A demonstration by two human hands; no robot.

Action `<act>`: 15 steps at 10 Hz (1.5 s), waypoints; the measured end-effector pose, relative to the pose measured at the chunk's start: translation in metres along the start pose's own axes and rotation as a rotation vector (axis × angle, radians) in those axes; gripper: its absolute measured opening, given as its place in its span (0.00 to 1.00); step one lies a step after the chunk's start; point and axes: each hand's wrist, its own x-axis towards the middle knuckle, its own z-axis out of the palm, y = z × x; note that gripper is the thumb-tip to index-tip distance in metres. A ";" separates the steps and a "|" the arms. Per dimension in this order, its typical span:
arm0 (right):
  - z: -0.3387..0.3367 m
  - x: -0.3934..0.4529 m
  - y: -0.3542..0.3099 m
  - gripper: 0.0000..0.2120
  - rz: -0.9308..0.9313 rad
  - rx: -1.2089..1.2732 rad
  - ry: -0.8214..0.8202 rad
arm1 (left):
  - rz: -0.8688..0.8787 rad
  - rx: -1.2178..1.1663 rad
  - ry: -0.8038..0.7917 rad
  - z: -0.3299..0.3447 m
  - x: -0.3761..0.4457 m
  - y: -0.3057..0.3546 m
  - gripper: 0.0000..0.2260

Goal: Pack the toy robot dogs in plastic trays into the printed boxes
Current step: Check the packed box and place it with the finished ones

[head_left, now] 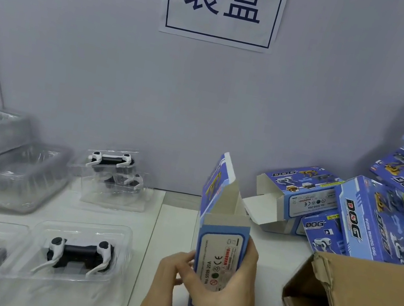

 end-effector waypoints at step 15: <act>-0.032 0.040 0.002 0.38 -0.008 0.197 -0.073 | -0.310 1.096 -0.551 -0.378 0.162 0.044 0.36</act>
